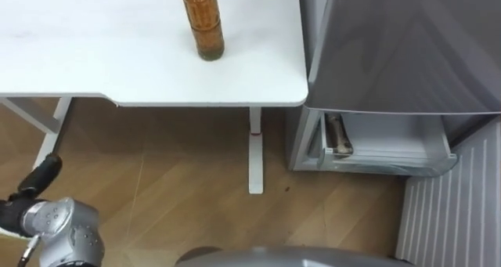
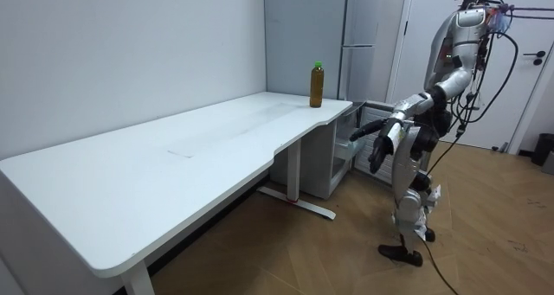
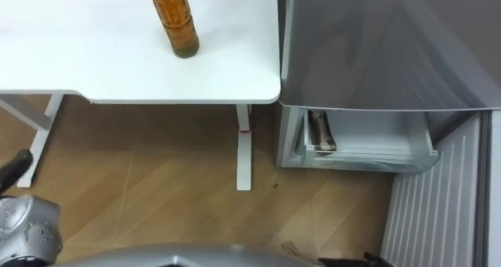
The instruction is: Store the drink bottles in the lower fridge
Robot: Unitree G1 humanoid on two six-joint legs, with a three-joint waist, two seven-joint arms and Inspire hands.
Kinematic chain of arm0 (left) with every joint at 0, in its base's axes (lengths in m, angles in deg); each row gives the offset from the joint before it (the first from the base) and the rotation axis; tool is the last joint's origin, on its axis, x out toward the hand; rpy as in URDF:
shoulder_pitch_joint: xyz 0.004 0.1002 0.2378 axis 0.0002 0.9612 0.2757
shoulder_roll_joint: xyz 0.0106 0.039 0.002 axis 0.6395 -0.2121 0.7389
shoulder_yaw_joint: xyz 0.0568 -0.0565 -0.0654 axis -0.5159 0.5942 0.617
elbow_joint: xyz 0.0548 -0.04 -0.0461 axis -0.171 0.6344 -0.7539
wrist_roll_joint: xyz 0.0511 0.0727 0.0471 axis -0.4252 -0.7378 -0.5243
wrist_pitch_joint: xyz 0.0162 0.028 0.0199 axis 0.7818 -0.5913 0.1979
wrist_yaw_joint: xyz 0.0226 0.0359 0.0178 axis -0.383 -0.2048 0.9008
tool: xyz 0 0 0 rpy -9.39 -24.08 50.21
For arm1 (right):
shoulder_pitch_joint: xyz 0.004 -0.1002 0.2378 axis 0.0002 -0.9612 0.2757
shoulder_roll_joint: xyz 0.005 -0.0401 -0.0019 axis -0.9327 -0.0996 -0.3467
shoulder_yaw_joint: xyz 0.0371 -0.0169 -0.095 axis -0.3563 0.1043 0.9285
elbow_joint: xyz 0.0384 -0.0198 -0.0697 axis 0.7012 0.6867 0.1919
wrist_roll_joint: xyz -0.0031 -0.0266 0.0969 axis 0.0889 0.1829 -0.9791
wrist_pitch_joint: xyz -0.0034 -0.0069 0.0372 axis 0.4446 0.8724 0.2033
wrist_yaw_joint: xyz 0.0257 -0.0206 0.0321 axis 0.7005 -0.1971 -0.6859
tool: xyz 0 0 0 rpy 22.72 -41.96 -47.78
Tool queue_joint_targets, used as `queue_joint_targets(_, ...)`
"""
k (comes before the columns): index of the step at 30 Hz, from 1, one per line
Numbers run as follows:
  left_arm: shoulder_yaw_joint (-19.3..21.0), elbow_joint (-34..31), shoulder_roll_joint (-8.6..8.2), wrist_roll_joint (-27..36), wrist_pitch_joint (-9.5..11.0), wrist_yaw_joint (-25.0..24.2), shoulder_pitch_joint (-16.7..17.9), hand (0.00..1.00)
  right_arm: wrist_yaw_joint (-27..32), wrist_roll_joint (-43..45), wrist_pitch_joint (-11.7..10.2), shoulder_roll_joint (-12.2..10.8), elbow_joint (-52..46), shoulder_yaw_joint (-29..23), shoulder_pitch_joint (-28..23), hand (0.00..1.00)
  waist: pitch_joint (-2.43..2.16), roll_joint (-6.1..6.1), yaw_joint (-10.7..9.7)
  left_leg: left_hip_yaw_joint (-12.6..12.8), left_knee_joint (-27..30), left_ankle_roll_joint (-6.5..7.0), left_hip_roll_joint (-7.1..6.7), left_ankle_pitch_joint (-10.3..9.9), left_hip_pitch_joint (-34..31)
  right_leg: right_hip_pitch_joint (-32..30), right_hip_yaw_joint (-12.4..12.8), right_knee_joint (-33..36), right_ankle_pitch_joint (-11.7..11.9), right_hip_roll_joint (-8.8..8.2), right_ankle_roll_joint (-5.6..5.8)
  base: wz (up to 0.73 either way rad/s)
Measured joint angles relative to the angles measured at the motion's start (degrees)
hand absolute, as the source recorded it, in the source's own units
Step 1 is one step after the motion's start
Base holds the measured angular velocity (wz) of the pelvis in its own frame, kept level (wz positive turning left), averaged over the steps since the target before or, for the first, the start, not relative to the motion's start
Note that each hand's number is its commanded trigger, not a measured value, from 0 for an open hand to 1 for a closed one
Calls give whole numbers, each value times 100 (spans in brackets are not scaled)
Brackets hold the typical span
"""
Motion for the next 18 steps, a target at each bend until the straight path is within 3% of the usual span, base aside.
queue_joint_targets(6, 19, -667, 147, -865, 323, 171, -31, 0, -1, 5, -129, 0, 1, 0, -75, 0, 4, 10, -4, 3, -1, -1, 0, -1, 5, 8, 16, 1, 1, 2, 0, 0)
queue_joint_targets(13, 23, -1539, 181, -1480, 373, 118, -38, 0, -18, 109, -145, 3, 82, -15, -105, 0, 11, 34, -29, -42, 9, -2, -2, -2, -18, 4, -9, 2, 0, 5, -1, 2)
queue_joint_targets(18, 19, -1877, 309, -1660, 373, -362, -179, 0, -37, 236, -118, 3, 87, -20, -92, 0, 21, 68, -36, -75, 20, -3, -4, -4, -55, -11, 34, -4, 0, 10, -1, 2)
